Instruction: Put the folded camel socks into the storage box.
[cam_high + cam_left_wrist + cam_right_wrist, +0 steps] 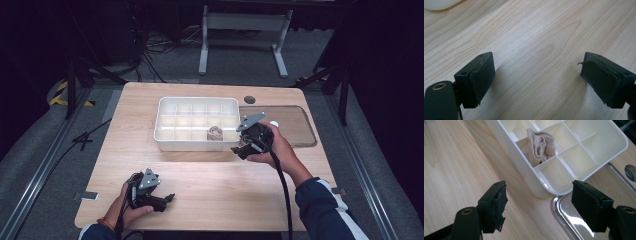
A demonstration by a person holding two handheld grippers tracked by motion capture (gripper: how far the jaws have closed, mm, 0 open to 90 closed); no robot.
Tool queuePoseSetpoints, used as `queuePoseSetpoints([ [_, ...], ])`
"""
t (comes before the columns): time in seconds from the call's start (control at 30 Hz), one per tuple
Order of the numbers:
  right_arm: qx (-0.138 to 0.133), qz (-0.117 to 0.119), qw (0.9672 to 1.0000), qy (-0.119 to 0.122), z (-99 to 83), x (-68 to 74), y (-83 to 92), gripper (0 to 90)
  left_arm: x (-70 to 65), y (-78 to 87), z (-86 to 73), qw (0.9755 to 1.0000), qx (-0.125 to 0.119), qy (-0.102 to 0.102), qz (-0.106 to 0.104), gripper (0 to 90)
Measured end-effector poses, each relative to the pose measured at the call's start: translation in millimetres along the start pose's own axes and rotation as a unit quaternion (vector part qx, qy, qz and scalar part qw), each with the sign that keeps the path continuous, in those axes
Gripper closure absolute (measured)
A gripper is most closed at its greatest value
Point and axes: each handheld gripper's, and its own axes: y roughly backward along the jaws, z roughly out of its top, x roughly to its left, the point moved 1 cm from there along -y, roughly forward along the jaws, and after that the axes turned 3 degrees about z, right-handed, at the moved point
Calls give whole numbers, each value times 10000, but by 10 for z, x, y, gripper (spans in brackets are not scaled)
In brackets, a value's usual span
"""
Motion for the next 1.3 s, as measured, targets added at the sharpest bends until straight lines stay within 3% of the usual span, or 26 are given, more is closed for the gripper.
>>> queuePoseSetpoints([
  [0.37, 182, -153, 9997, -22, -299, -3, 74, 286, 11, 1, 4, 10000, 8, -72, 14, 119],
  [0.8, 189, -153, 9994, -233, -717, 20, 99, 287, 9, -1, 4, 10000, 5, -62, 19, 118],
  [1.3, 208, -309, 9991, -208, -1171, 111, 155, 284, 9, -1, 4, 10000, 6, -61, 17, 117],
])
